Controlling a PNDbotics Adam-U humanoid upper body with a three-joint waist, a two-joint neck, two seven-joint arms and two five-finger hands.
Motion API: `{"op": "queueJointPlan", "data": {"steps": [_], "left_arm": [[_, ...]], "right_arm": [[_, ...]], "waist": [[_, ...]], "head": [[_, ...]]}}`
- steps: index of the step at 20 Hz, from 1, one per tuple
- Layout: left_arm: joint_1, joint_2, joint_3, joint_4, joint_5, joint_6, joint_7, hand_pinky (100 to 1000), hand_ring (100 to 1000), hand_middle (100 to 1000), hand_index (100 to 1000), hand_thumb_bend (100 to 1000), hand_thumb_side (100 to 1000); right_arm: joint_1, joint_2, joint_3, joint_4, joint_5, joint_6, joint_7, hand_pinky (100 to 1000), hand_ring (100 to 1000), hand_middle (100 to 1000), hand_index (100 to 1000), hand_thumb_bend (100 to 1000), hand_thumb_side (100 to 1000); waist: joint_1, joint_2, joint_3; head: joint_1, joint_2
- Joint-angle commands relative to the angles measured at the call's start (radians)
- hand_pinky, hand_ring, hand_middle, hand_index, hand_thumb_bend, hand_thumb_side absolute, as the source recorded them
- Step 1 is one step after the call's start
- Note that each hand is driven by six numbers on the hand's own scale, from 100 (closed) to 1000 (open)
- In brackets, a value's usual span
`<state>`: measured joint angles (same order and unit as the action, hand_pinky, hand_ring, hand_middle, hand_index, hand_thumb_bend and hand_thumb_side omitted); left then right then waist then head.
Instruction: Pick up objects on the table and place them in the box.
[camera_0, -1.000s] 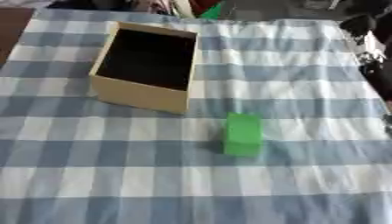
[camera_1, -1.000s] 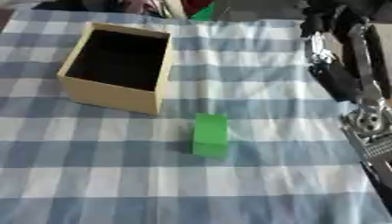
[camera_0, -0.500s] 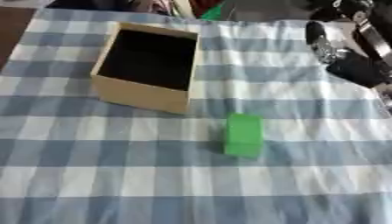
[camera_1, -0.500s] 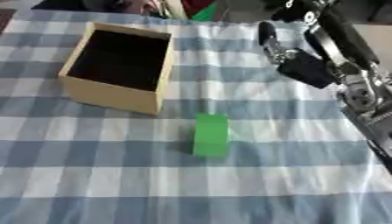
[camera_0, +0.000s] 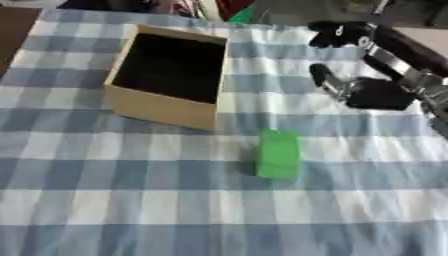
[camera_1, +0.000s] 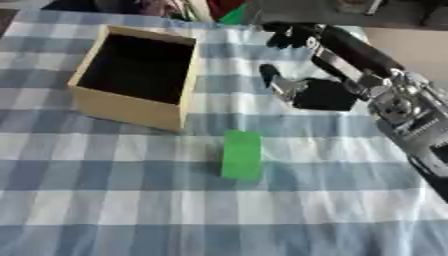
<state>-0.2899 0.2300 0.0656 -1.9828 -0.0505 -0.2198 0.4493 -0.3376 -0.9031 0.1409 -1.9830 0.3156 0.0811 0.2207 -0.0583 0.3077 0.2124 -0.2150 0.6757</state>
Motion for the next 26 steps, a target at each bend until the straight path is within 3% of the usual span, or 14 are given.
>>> {"op": "queueJointPlan", "data": {"steps": [1, 4, 11, 17, 20, 26], "left_arm": [[-0.004, 0.022, -0.002, -0.017, 0.003, -0.001, -0.004, 691, 603, 654, 732, 100, 884], [-0.004, 0.021, -0.002, -0.017, 0.003, -0.001, -0.004, 692, 603, 654, 732, 100, 885], [-0.005, 0.019, -0.002, -0.017, 0.003, 0.000, -0.007, 692, 604, 655, 732, 100, 885], [-0.007, 0.019, -0.002, -0.017, 0.004, 0.000, -0.009, 693, 604, 654, 732, 100, 885], [-0.007, 0.018, -0.004, -0.017, 0.005, 0.000, -0.012, 693, 604, 655, 732, 100, 885], [-0.007, 0.017, -0.004, -0.017, 0.006, 0.000, -0.017, 693, 604, 655, 732, 100, 885]], "right_arm": [[-0.014, -0.036, 0.007, -0.017, -0.023, 0.017, 0.053, 851, 855, 843, 1000, 270, 709], [-0.015, -0.034, 0.020, -0.017, -0.019, 0.029, 0.104, 859, 868, 863, 1000, 290, 689], [0.000, -0.013, 0.061, -0.017, 0.005, 0.018, 0.224, 866, 880, 883, 1000, 243, 540], [0.019, 0.015, 0.101, -0.017, 0.007, 0.046, 0.295, 870, 890, 896, 1000, 300, 578], [0.021, 0.023, 0.119, -0.017, 0.033, 0.054, 0.310, 873, 895, 902, 1000, 342, 628], [0.028, 0.036, 0.136, -0.017, 0.086, 0.074, 0.319, 867, 890, 894, 1000, 354, 634]], "waist": [[-0.012, -0.036, 0.002], [-0.013, -0.035, 0.003], [-0.018, -0.034, 0.006], [-0.019, -0.033, 0.009], [-0.019, -0.033, 0.010], [-0.016, -0.031, 0.010]], "head": [[-0.001, 0.002], [-0.002, 0.002], [-0.002, 0.001], [-0.004, -0.001], [-0.006, -0.002], [-0.010, -0.004]]}}
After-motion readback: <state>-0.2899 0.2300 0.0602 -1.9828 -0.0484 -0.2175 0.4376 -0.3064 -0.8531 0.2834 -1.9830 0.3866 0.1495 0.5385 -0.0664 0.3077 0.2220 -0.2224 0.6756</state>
